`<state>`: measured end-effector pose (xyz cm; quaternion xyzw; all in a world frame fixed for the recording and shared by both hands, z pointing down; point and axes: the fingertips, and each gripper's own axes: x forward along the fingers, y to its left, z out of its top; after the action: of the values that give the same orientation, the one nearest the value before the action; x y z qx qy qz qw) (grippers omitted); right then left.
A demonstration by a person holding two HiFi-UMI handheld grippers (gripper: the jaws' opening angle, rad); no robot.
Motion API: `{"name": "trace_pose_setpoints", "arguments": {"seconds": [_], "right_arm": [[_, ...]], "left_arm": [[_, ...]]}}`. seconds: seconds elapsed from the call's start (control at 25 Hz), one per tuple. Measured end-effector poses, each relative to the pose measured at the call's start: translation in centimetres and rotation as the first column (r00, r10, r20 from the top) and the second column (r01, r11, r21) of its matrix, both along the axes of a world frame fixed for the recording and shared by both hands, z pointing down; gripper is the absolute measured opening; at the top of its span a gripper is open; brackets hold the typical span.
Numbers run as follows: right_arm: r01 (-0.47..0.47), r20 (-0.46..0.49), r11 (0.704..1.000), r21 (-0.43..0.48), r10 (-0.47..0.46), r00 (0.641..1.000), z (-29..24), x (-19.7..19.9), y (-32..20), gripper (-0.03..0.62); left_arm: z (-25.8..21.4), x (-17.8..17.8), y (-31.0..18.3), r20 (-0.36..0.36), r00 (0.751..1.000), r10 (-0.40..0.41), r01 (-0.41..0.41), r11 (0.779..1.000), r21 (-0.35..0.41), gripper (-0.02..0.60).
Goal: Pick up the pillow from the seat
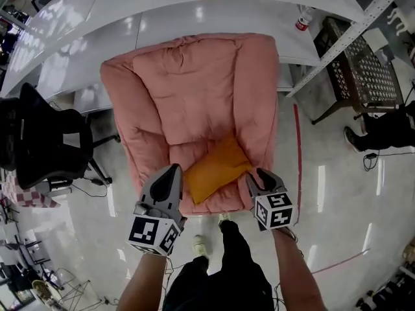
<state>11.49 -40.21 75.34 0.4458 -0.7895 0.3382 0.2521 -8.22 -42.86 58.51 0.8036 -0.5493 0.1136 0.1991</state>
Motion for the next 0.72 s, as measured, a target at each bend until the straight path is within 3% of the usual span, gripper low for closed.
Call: {"name": "trace_pose_setpoints", "arguments": {"seconds": [0.36, 0.72], "right_arm": [[-0.008, -0.009, 0.991, -0.131, 0.007, 1.000, 8.1, 0.6, -0.9, 0.138], [-0.059, -0.007, 0.965, -0.256, 0.059, 0.998, 14.0, 0.6, -0.7, 0.167]], "left_arm": [[6.4, 0.9, -1.9, 0.008, 1.000, -0.011, 0.011, 0.997, -0.081, 0.003], [9.4, 1.1, -1.6, 0.019, 1.000, -0.012, 0.014, 0.991, -0.132, 0.003]]}}
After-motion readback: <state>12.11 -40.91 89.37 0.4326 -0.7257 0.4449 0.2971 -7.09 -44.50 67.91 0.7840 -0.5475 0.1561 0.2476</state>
